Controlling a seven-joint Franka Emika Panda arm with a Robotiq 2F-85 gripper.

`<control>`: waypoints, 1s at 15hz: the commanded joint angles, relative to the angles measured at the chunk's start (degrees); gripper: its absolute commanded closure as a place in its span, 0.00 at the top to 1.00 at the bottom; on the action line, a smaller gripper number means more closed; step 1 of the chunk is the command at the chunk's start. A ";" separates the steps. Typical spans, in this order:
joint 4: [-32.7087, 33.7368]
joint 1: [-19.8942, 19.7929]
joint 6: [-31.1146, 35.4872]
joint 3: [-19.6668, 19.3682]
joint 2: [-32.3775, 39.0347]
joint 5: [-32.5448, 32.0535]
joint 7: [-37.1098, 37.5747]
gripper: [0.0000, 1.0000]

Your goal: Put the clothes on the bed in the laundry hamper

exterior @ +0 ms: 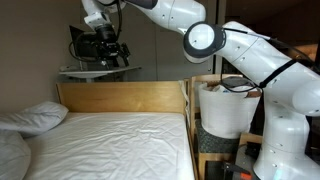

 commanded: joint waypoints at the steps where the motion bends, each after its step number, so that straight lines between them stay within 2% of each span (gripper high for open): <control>1: 0.00 0.83 3.31 9.30 0.59 -6.80 0.02 1.00; 5: -0.01 0.53 3.42 19.03 1.44 -6.53 0.06 1.00; 8: -0.01 0.79 3.84 23.19 1.47 -8.99 0.06 1.00; 13: 0.01 1.15 3.96 24.60 1.29 -12.92 0.06 1.00; 15: 0.01 1.39 2.79 23.14 1.54 -10.88 0.06 1.00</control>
